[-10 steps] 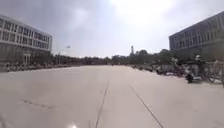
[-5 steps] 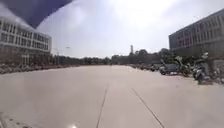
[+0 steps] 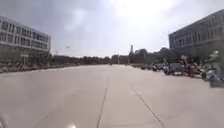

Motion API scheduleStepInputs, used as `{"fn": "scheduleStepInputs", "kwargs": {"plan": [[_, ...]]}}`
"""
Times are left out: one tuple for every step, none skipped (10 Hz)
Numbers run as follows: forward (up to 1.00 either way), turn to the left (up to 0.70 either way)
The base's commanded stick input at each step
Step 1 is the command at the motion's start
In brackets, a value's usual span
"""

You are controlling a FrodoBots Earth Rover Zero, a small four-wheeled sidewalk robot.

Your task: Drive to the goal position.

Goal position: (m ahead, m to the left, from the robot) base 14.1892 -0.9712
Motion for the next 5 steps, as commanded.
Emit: {"fn": "scheduleStepInputs", "kwargs": {"plan": [[1.00, 0.00], [1.00, -0.15], [1.00, -0.40], [1.00, -0.14], [1.00, 0.00]]}}
